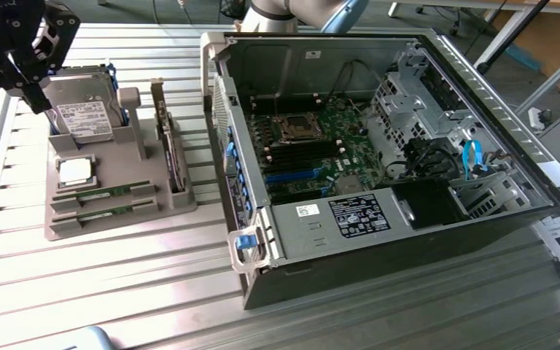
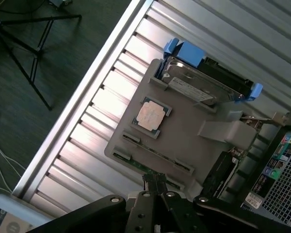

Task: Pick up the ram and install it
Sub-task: 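Pick up the ram and move it above insertion slot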

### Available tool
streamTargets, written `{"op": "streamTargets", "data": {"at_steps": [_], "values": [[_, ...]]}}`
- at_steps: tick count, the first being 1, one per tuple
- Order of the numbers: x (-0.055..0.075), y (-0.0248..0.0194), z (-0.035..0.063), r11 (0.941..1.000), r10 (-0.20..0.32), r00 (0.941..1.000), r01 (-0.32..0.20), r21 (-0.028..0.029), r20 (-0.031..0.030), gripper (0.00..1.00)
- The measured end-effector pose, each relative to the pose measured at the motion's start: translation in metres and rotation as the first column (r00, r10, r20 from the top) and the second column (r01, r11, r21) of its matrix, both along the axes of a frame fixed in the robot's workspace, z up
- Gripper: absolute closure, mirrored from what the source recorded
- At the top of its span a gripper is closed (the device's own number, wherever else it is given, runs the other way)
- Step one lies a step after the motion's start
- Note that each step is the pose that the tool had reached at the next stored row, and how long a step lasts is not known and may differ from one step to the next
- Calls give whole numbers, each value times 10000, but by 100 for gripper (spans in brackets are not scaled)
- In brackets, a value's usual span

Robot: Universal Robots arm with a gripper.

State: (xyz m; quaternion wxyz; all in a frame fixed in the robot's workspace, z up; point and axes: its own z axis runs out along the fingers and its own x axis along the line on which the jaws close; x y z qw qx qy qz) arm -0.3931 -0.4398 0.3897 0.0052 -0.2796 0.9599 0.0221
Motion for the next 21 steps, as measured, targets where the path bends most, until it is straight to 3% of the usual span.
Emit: {"op": "streamTargets", "data": {"at_steps": [21], "values": [[0, 0, 0, 9930, 1181, 9930, -1181, -30, -1, 89]]}}
